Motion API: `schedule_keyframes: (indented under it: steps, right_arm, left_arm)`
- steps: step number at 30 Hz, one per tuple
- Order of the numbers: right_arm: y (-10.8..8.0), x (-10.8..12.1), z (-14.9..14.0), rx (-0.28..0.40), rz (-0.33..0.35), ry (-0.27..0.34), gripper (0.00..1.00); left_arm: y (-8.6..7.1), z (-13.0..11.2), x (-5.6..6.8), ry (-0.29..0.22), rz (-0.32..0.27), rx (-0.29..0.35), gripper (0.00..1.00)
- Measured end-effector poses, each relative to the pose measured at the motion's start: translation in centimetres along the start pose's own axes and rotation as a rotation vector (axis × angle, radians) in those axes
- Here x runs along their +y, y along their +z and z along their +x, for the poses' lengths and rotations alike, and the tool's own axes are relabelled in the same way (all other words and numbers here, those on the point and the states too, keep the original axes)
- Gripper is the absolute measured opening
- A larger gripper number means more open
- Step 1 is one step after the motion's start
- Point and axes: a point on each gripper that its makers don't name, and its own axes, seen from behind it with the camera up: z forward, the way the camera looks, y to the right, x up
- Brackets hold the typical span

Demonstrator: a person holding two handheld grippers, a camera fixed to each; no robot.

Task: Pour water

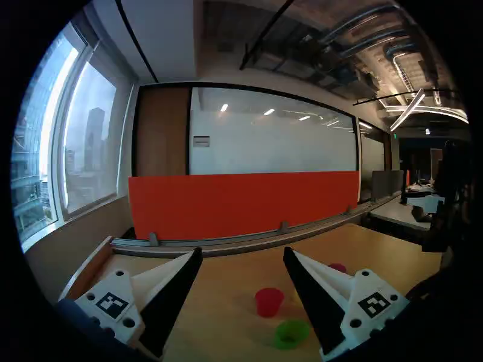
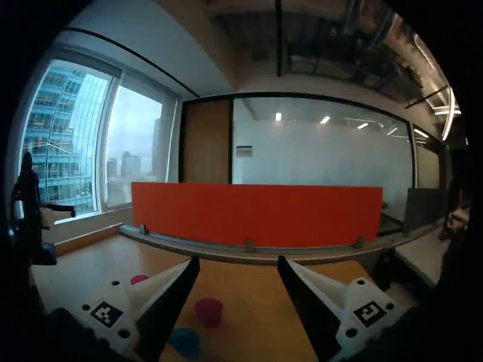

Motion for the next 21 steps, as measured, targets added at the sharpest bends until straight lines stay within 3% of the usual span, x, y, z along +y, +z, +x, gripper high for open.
schedule_keyframes:
  steps: [14,21]
  right_arm:
    - [-0.2,-4.8,1.3,-0.001,0.205,-0.022,1.00]
    - [-0.2,-6.0,1.0,-0.027,0.263,-0.026,1.00]
  left_arm:
    - [-0.3,0.8,3.8,-0.023,-0.192,-0.023,1.00]
    - [-0.3,0.6,4.2,0.005,-0.224,-0.025,1.00]
